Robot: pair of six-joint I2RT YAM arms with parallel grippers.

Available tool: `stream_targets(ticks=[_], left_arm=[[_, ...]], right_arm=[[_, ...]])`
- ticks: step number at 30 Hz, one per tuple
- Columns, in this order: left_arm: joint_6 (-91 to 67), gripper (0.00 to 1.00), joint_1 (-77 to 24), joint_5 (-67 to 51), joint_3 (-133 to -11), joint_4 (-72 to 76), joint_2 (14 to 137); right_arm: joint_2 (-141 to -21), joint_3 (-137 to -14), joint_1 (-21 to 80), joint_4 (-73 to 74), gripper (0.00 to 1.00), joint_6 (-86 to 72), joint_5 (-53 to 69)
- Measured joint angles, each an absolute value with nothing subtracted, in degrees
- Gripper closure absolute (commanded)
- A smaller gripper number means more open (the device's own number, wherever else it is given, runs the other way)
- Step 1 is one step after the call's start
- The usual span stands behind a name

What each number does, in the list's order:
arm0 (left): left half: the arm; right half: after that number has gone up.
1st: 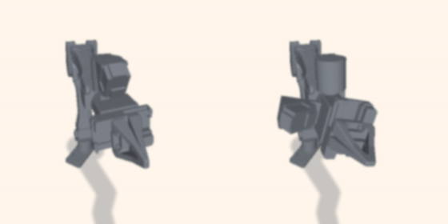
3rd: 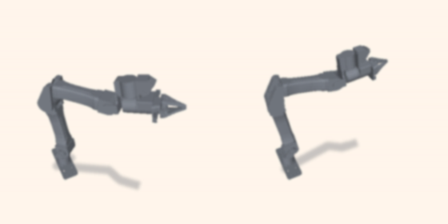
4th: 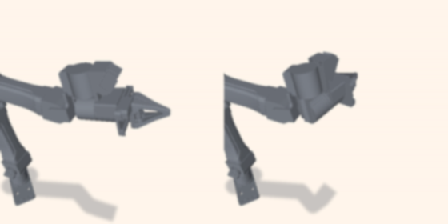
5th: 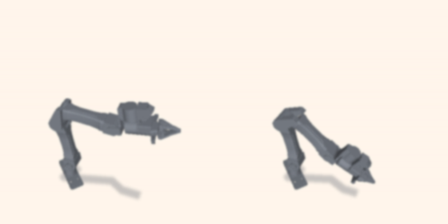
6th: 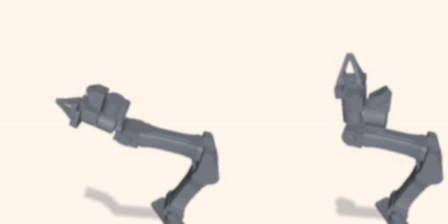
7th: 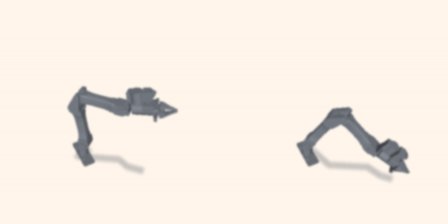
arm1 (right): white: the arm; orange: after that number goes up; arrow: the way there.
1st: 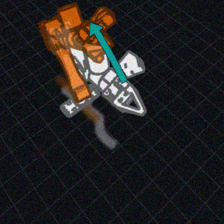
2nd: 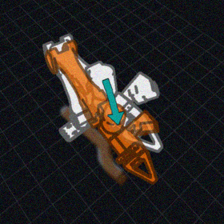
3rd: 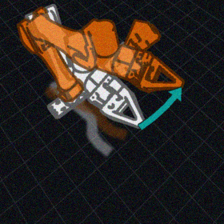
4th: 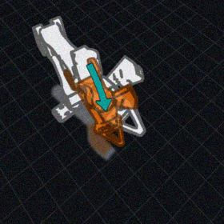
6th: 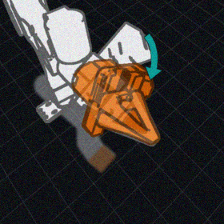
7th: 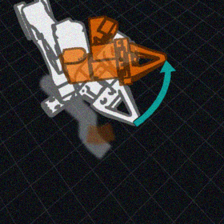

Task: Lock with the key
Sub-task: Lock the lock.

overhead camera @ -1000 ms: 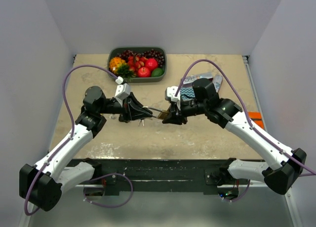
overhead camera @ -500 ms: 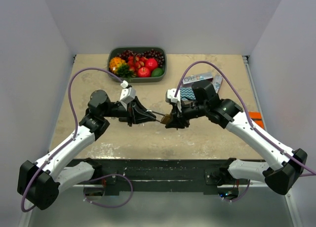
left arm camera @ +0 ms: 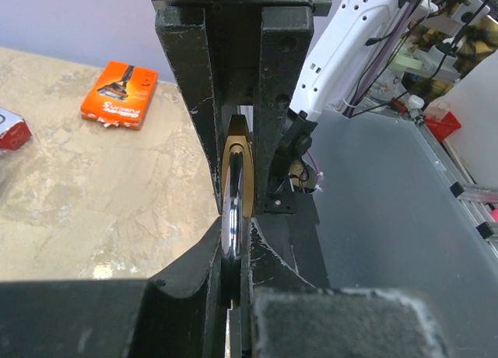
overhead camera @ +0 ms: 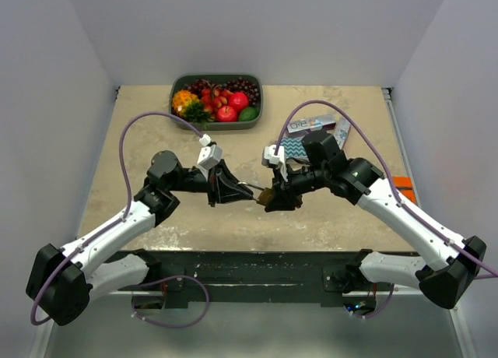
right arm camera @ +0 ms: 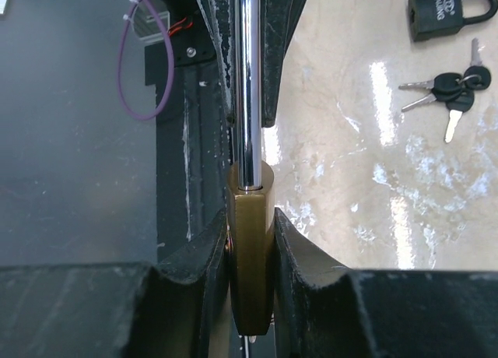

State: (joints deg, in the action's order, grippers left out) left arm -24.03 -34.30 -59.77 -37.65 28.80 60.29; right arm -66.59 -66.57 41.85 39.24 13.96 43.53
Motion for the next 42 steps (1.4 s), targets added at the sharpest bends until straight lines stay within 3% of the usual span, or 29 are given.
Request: stream_targets(ticks=[15,17,20,24,26,32,42], left_arm=[[-32.32,1.0,-37.76,-56.16,-32.12,36.71,59.53],[-32.38,1.0,-37.58,-56.25,-31.97,35.94,58.7],[-32.4,1.0,-34.61,-58.26,-31.97,34.54,56.97],[-32.45,1.0,-28.84,-61.47,-32.01,33.26,55.02],[-32.25,1.0,-26.76,-61.82,-32.01,30.96,54.19],[-29.89,1.0,-22.76,-63.22,-33.04,23.86,53.28],[-27.2,1.0,-21.39,-65.08,-34.96,20.47,53.28]], right_arm=[[-66.85,-66.04,43.4,42.57,1.0,11.11,44.27],[-66.74,-66.04,43.72,42.63,0.96,11.0,44.18],[-66.67,-65.95,44.71,39.83,0.85,10.41,43.48],[-66.32,-63.13,45.04,30.72,0.28,8.03,42.72],[-66.32,-62.13,44.99,26.55,0.22,6.7,42.11],[-66.24,-61.91,39.66,24.23,0.22,5.72,41.95],[-64.45,-61.95,37.5,30.11,0.35,10.59,41.85]])
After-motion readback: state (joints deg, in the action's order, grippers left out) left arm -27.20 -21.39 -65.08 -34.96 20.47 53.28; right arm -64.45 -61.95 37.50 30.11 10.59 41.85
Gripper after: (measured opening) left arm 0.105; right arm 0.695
